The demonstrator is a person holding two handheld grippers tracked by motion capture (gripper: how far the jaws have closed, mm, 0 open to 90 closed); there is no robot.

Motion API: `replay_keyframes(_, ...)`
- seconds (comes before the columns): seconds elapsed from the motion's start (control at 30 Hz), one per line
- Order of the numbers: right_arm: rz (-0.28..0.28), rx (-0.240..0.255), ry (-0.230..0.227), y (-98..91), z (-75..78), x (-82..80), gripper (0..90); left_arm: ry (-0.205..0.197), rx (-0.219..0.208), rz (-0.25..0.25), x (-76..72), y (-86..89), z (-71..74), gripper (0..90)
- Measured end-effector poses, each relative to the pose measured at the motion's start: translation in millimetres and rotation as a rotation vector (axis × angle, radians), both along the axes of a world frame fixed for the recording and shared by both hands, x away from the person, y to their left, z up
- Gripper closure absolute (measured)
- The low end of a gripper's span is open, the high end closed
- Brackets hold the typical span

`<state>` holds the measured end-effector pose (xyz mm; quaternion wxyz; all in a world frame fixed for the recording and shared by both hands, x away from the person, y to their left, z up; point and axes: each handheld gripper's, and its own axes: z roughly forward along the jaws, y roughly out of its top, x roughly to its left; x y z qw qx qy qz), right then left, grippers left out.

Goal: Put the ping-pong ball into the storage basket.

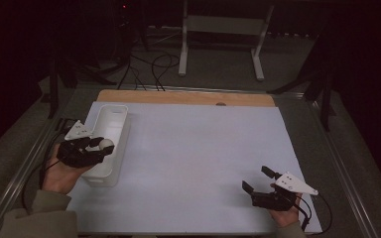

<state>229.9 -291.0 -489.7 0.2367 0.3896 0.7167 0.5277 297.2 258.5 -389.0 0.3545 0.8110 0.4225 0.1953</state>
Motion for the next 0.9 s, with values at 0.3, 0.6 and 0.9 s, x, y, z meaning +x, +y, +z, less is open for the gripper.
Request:
replay_keyframes(0.3, 0.000, -0.001, -0.001, 0.0, -0.1, 0.1, 7.7, -0.002, 0.009, 0.000, -1.0, 3.9, -0.7, 51.5)
replay_keyframes(0.6, -0.001, 0.000, -0.001, -0.3, -0.1, -0.2, 7.7, -0.006, 0.016, 0.005, -2.8, 9.5, -0.9, 51.5)
replay_keyframes(0.9, -0.001, -0.001, -0.001, -0.5, -0.1, -0.3, 7.7, -0.004, 0.022, 0.019, -3.3, 12.9, -2.4, 51.5)
